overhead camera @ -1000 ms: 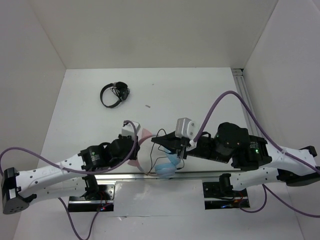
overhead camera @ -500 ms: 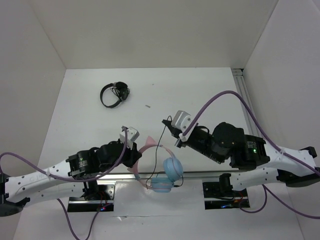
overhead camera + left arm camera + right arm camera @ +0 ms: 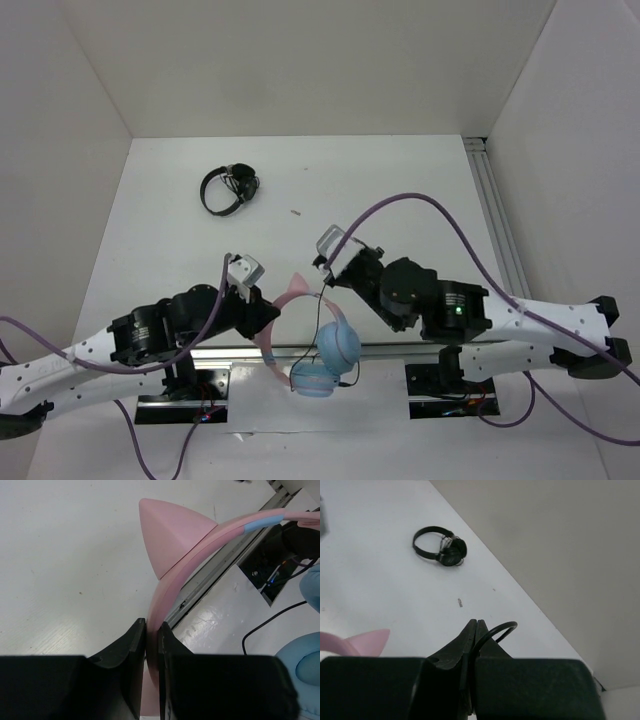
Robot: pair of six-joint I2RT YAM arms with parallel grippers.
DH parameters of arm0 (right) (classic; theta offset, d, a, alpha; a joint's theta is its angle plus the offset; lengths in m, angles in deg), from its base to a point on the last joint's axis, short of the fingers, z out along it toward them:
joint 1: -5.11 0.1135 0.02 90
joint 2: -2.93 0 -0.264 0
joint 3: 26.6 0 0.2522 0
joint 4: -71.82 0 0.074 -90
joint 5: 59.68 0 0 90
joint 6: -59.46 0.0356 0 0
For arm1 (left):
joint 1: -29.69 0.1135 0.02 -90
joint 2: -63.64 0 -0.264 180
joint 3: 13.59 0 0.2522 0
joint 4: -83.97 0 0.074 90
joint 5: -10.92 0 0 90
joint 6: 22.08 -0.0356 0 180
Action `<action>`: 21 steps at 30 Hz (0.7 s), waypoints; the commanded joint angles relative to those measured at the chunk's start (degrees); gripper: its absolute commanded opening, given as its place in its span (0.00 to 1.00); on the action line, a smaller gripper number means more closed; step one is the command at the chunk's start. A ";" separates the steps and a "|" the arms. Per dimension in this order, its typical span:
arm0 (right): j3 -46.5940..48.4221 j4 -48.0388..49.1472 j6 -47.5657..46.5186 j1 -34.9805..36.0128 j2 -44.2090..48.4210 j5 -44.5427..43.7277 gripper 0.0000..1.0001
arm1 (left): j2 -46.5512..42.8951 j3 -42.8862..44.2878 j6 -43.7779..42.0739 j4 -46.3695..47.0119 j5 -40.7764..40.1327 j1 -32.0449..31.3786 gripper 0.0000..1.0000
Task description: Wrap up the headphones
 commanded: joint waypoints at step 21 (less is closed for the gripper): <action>2.19 21.63 18.23 -56.86 -18.65 54.56 0.00 | 15.43 17.75 -1.65 19.60 1.78 13.57 0.00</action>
